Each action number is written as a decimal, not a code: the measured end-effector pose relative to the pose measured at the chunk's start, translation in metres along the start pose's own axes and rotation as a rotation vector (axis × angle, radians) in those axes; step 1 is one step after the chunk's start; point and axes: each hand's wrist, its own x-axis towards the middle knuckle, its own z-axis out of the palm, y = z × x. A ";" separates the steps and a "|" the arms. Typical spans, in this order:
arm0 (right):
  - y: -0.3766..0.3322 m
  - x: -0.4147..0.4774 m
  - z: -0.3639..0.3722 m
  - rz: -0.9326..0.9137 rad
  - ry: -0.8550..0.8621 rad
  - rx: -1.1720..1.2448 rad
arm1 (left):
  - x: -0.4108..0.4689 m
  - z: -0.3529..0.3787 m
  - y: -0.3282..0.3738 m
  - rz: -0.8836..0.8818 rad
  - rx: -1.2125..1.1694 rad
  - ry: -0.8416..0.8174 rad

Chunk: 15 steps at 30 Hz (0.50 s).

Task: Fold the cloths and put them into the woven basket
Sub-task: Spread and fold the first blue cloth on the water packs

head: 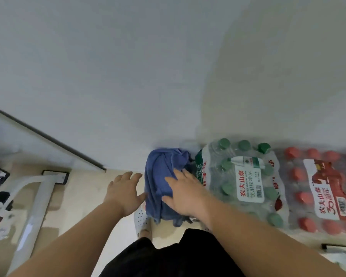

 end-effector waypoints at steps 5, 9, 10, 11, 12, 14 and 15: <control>-0.002 0.053 0.017 0.209 -0.024 0.133 | 0.049 -0.011 -0.021 0.176 -0.002 -0.047; 0.011 0.080 0.036 0.300 -0.051 0.204 | 0.079 -0.013 -0.022 0.299 0.073 -0.176; 0.013 0.085 0.041 0.304 -0.071 0.223 | 0.086 -0.014 -0.022 0.300 0.060 -0.226; 0.014 0.090 0.047 0.300 -0.079 0.237 | 0.093 -0.013 -0.023 0.292 0.021 -0.275; 0.014 0.094 0.051 0.300 -0.077 0.249 | 0.099 -0.012 -0.023 0.280 -0.036 -0.319; 0.012 0.097 0.059 0.325 -0.052 0.274 | 0.106 -0.009 -0.020 0.284 -0.156 -0.378; 0.010 0.098 0.061 0.345 -0.037 0.281 | 0.108 -0.007 -0.018 0.297 -0.198 -0.392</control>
